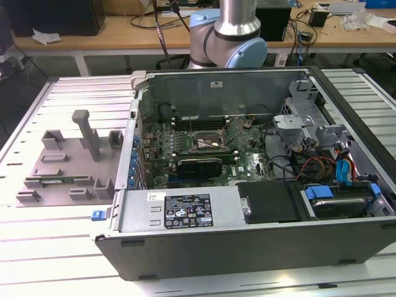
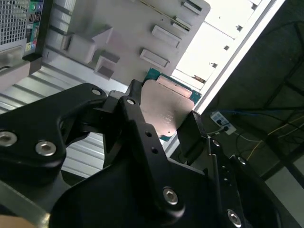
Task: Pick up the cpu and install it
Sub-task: 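Pick up the cpu and move it towards the insertion slot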
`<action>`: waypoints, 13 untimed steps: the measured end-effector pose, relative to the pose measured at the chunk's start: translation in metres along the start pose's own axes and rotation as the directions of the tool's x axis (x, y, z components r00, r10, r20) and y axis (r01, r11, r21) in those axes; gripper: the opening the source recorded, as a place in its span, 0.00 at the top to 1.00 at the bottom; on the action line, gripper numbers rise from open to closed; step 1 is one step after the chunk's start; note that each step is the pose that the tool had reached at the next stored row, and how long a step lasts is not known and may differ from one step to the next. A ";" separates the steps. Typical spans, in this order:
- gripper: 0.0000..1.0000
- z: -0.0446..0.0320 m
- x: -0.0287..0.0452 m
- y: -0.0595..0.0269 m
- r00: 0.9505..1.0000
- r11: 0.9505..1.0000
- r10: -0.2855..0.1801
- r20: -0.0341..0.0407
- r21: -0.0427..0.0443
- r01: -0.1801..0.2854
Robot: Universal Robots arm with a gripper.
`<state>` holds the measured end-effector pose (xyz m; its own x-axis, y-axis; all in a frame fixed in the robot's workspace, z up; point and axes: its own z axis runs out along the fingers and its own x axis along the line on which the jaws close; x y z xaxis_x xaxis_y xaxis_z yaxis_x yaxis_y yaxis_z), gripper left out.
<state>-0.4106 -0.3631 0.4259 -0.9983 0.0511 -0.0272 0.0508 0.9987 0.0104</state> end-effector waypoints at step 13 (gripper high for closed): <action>0.45 0.0017 -0.0574 0.0029 1.000 1.000 0.000 0.000 0.000 0.000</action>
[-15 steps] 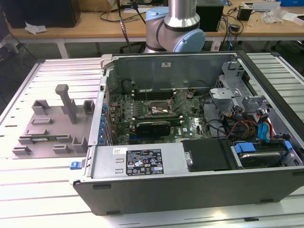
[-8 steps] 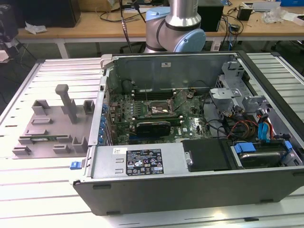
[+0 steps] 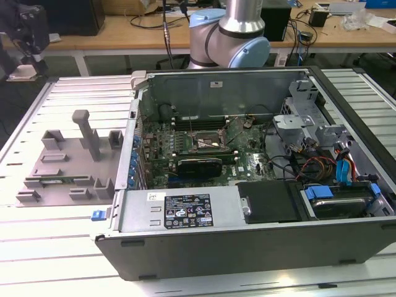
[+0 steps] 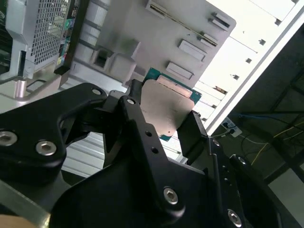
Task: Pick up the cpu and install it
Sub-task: 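Pick up the cpu and move it towards the insertion slot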
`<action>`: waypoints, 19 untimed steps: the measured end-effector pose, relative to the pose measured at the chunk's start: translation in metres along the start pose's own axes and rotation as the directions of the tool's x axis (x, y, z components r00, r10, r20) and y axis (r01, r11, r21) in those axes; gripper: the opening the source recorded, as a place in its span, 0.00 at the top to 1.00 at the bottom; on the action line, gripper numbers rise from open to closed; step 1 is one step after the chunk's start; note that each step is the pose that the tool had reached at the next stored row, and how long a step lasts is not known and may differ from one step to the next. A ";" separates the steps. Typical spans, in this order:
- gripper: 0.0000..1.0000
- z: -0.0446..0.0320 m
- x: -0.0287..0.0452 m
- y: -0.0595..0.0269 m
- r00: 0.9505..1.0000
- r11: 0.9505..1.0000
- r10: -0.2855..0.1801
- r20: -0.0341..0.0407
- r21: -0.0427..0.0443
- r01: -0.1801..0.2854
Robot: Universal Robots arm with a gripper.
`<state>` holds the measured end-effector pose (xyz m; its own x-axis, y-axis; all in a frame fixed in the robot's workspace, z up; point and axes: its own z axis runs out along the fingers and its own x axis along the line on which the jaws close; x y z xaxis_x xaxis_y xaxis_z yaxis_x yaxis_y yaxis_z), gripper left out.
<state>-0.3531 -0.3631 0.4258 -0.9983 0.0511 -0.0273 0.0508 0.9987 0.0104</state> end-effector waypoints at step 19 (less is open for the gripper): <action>0.45 0.0021 -0.0767 0.0039 1.000 1.000 0.000 0.000 0.000 0.000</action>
<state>-0.2762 -0.3632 0.4259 -0.9983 0.0510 -0.0272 0.0507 0.9987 0.0103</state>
